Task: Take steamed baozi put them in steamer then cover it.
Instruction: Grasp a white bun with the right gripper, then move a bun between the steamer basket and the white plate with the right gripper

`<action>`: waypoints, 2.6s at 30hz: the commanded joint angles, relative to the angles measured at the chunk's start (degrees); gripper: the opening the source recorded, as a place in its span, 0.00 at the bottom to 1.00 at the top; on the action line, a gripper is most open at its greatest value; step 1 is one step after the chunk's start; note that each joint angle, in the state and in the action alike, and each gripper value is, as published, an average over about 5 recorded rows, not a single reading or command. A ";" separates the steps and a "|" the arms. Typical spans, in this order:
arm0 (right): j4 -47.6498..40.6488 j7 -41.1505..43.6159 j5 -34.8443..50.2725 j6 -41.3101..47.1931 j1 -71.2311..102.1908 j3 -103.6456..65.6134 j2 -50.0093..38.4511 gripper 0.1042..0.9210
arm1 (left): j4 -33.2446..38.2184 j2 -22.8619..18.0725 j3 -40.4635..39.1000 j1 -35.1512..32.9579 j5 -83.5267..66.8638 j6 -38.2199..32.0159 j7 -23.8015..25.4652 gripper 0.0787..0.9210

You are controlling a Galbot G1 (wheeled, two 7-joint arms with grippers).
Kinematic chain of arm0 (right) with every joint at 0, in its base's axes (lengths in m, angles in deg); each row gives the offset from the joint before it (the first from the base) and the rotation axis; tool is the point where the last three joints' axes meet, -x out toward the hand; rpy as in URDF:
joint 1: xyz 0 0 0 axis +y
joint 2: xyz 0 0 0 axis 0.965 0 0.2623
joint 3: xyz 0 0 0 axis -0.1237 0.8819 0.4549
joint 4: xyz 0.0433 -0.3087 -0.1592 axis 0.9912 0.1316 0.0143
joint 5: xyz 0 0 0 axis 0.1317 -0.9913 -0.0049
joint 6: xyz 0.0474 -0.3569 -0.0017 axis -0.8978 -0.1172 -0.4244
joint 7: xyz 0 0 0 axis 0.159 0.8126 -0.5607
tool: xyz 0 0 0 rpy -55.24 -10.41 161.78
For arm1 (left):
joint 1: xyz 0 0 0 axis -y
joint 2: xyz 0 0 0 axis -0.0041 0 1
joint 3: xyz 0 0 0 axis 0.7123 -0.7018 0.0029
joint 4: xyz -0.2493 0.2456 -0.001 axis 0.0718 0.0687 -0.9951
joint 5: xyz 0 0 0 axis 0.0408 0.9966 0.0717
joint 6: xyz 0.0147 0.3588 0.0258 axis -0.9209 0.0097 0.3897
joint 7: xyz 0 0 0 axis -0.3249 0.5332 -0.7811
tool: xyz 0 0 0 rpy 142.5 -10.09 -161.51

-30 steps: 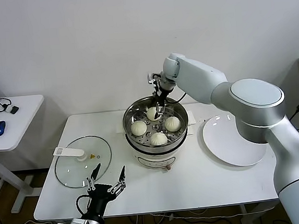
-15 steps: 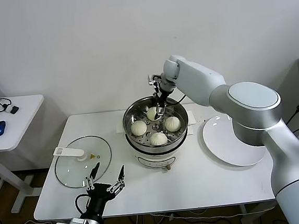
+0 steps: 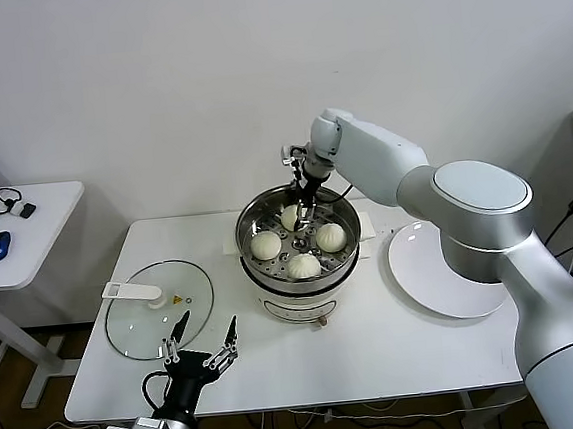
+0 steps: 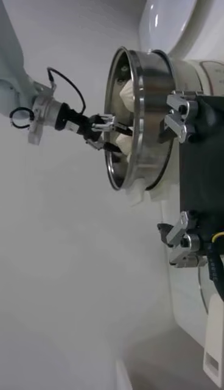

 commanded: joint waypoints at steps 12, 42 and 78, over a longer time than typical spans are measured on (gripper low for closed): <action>6.18 -0.64 3.22 0.71 -3.73 2.44 -2.86 0.68 | 0.62 -0.13 0.22 -0.51 0.06 -0.09 0.00 0.88; 24.99 1.01 -0.65 -8.44 -16.01 13.36 -38.21 0.68 | 1.12 -1.11 -0.07 -2.31 3.06 -0.90 -0.05 0.88; 6.08 -6.90 -25.65 -13.45 18.55 -26.22 -33.59 0.71 | -1.50 -1.23 0.17 -2.43 3.21 -2.18 -0.31 0.88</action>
